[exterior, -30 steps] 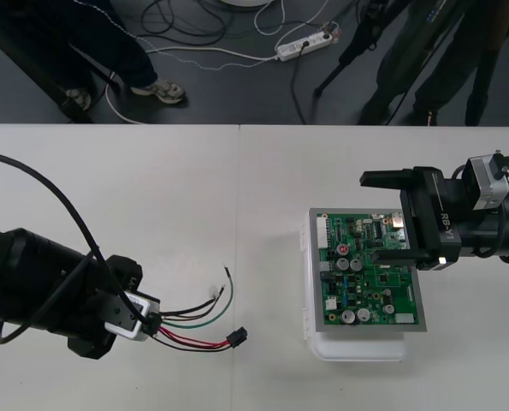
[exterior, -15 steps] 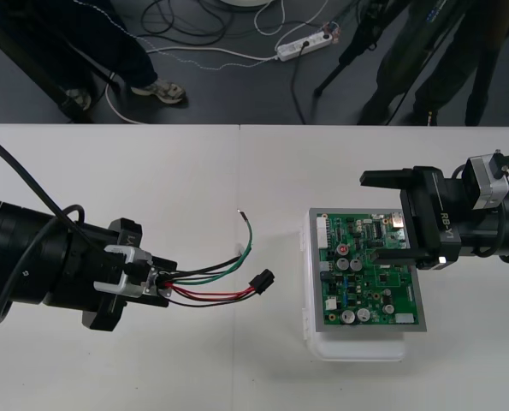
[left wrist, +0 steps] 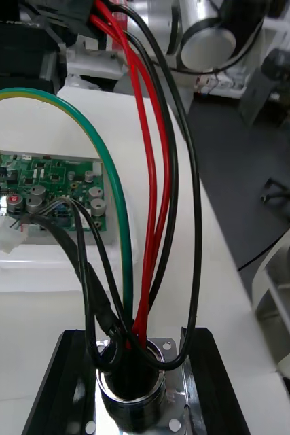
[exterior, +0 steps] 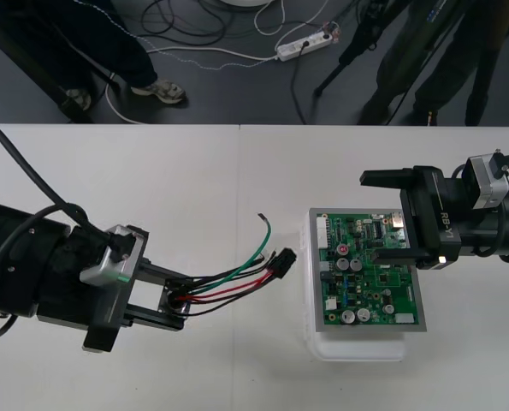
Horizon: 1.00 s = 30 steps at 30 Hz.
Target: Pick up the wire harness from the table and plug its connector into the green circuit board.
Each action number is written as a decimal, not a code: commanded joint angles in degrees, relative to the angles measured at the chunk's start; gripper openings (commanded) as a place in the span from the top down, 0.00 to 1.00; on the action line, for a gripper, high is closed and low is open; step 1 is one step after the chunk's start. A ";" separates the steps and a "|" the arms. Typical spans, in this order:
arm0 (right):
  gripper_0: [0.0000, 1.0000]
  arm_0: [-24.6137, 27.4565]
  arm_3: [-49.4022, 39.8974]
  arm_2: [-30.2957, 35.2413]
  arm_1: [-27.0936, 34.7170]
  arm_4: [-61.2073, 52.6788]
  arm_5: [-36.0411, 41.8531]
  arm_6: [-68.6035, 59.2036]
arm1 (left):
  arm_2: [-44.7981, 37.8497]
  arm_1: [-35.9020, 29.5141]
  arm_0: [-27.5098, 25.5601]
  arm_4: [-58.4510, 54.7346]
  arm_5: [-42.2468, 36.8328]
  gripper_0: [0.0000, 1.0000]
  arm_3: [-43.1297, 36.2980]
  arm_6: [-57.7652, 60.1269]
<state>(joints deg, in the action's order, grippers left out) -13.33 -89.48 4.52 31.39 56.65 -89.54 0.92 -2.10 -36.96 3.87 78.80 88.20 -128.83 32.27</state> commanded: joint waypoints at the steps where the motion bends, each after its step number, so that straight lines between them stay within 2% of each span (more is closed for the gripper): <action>1: 0.00 -1.70 -0.61 0.93 0.95 -0.93 -0.46 1.71 | -1.50 -0.22 0.52 -4.35 1.80 1.00 -1.69 5.79; 15: 0.00 -1.61 -0.52 0.93 1.04 -0.84 -0.46 1.80 | 3.07 -1.54 3.51 -9.98 1.80 1.00 -1.34 19.85; 22: 0.00 -1.61 -0.52 0.93 1.04 -0.84 -0.46 2.24 | 8.52 -1.54 5.71 -12.00 1.80 1.00 -0.99 26.44; 30: 0.00 -1.61 -0.52 0.93 1.04 -0.93 -0.46 2.33 | 14.58 -1.27 7.99 -12.00 1.80 1.00 0.15 27.41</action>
<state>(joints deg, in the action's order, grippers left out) -13.37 -89.47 4.52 31.39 56.65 -89.54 0.98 9.43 -37.05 8.93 67.86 88.39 -128.76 57.00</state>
